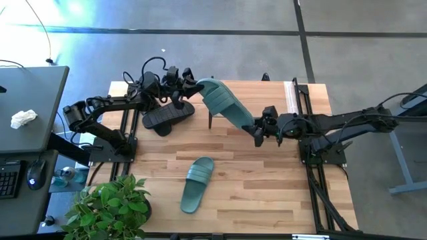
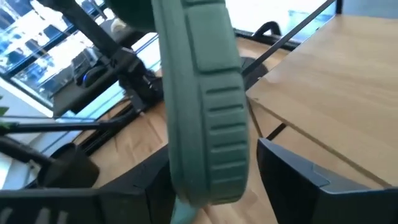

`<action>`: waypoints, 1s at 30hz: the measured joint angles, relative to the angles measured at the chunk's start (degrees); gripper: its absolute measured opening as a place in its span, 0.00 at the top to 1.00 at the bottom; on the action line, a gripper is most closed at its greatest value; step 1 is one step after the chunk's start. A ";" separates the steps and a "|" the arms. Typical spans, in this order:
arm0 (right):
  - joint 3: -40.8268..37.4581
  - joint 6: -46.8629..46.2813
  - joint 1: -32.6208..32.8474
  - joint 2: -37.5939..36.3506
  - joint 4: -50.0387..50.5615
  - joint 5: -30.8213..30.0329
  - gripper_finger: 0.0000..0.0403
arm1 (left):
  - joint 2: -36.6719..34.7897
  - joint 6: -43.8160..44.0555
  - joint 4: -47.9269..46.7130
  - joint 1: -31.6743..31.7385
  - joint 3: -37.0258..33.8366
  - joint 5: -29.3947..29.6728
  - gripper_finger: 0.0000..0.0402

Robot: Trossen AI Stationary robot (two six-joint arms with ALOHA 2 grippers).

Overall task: Pick and place slides into the shelf
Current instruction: Put the right green slide under the shelf

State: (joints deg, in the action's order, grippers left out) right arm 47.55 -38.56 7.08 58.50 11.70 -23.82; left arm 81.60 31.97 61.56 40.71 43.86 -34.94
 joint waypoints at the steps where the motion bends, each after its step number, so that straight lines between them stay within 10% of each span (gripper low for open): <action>1: -0.01 -0.05 0.45 -0.12 0.03 -0.83 0.53 | 0.00 0.01 0.00 0.00 0.00 0.00 0.92; 20: -0.02 -3.79 9.24 5.49 -3.25 -21.46 0.63 | 0.00 0.25 0.04 0.02 0.00 -0.06 0.93; 30: -0.02 -4.72 11.28 6.45 -4.72 -29.91 0.86 | 0.00 -0.61 0.18 0.02 0.02 -1.22 0.90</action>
State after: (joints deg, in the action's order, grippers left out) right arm 47.53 -43.29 18.36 64.95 6.98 -53.73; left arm 81.60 31.36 61.74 40.73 43.88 -36.15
